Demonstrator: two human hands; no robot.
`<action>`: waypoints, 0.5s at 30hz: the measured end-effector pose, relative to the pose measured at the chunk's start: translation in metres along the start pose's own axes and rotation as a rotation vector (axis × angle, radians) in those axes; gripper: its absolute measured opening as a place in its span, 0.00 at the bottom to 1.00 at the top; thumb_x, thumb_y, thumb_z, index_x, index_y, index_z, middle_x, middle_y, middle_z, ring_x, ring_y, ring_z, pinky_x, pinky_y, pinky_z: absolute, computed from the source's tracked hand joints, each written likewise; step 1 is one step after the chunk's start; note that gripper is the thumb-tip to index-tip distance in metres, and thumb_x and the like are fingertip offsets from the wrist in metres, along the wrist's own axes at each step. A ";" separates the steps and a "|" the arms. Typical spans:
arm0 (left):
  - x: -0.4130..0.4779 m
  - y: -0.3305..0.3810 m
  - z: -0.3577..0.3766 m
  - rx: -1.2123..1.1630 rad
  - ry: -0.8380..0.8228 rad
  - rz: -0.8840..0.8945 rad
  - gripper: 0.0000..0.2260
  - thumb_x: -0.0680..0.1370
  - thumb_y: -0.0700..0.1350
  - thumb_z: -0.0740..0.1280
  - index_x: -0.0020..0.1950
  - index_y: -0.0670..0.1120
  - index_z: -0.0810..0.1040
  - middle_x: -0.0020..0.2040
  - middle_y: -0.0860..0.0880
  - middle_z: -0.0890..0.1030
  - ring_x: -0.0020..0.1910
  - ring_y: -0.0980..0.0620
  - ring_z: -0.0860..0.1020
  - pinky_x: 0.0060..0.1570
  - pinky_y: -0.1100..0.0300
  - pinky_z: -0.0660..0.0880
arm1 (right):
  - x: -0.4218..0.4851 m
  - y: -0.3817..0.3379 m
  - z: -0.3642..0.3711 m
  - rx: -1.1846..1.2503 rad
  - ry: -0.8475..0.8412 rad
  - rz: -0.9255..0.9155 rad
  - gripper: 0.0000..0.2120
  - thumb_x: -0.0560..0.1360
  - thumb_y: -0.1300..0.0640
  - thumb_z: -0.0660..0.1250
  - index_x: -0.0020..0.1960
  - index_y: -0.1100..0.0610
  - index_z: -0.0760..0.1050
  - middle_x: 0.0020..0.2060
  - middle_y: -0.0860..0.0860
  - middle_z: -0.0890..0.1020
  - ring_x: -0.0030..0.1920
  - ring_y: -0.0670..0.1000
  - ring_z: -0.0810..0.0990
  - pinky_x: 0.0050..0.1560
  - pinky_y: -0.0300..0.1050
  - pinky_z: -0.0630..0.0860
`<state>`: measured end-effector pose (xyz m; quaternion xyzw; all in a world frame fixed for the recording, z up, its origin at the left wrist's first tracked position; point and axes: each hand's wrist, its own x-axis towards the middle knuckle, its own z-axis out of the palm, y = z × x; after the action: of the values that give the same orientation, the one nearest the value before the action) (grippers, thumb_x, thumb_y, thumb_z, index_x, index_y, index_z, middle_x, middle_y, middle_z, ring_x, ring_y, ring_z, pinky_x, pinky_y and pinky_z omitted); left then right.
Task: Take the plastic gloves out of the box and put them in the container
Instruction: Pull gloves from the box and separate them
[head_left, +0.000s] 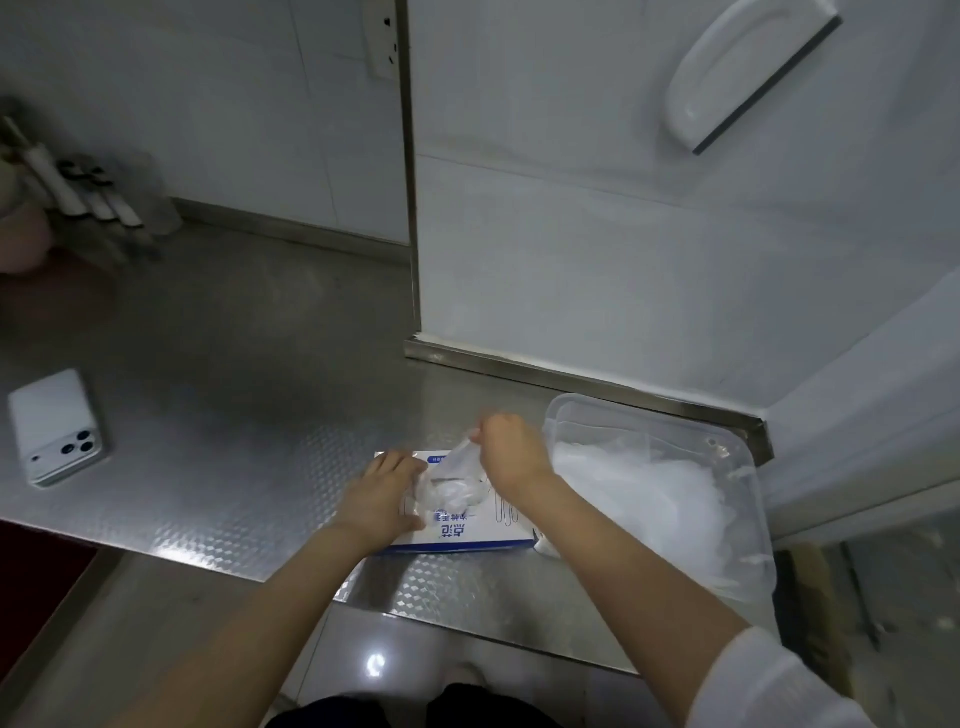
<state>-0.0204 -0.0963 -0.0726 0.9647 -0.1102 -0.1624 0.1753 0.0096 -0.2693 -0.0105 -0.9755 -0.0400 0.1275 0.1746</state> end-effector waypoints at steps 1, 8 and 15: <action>0.000 0.000 0.000 0.001 0.001 0.000 0.31 0.71 0.50 0.73 0.71 0.51 0.64 0.72 0.53 0.61 0.71 0.52 0.59 0.64 0.60 0.63 | 0.001 0.004 -0.001 0.012 0.019 0.028 0.09 0.81 0.60 0.58 0.53 0.62 0.76 0.52 0.60 0.81 0.53 0.60 0.79 0.44 0.45 0.68; 0.002 0.003 0.001 -0.023 0.006 -0.029 0.31 0.71 0.49 0.73 0.70 0.51 0.64 0.71 0.53 0.62 0.71 0.53 0.60 0.63 0.60 0.63 | -0.010 0.002 0.017 0.376 -0.174 0.131 0.21 0.76 0.54 0.68 0.65 0.62 0.69 0.57 0.57 0.78 0.59 0.56 0.76 0.53 0.40 0.68; 0.002 0.006 0.001 -0.024 -0.022 -0.059 0.33 0.71 0.49 0.73 0.73 0.52 0.62 0.74 0.53 0.60 0.73 0.52 0.58 0.68 0.58 0.61 | -0.007 -0.002 0.025 0.380 -0.059 0.164 0.15 0.79 0.59 0.62 0.34 0.53 0.68 0.41 0.57 0.79 0.40 0.53 0.76 0.42 0.39 0.66</action>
<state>-0.0202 -0.1024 -0.0718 0.9636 -0.0814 -0.1793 0.1810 -0.0035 -0.2603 -0.0305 -0.9208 0.0592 0.1751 0.3434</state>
